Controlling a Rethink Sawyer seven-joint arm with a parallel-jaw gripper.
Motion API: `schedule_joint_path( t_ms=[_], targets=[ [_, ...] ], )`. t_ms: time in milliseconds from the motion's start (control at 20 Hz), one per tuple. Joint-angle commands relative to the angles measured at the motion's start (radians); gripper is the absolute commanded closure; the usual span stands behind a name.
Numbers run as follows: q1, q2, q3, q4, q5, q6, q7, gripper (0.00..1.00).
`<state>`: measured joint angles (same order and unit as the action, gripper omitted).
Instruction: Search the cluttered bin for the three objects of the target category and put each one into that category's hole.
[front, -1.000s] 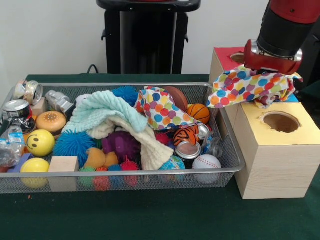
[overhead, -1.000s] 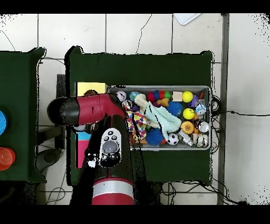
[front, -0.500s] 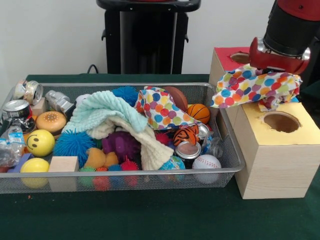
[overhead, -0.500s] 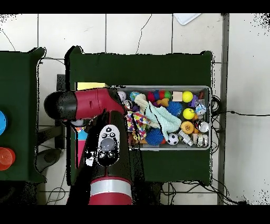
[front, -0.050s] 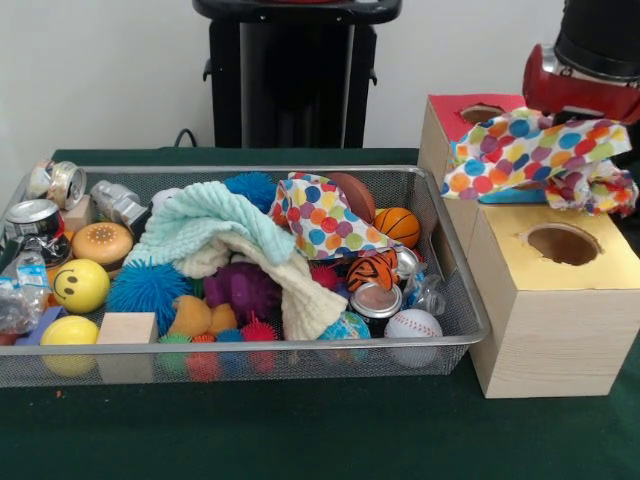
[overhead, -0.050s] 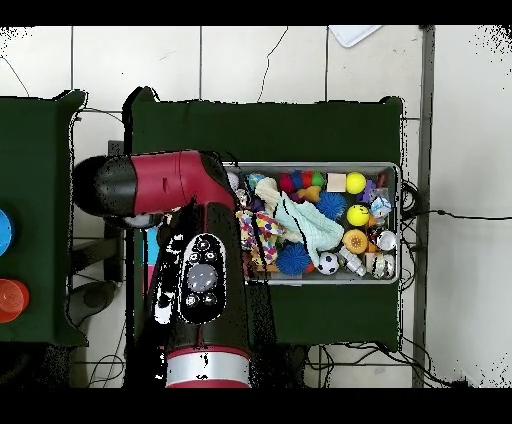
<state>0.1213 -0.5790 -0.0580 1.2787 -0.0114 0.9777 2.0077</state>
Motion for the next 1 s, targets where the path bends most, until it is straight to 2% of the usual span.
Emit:
schedule_joint_path(
  t_ms=[50,250,550,1000],
  targets=[
    [-0.035,0.069,0.026,-0.048,0.035,-0.019,0.187,1.00],
    [-0.035,0.134,0.024,-0.099,0.033,-0.076,0.202,1.00],
    [-0.032,0.189,0.018,-0.070,0.006,-0.221,0.198,1.00],
    [-0.018,0.230,-0.007,-0.069,0.011,-0.225,0.178,1.00]
  ],
)
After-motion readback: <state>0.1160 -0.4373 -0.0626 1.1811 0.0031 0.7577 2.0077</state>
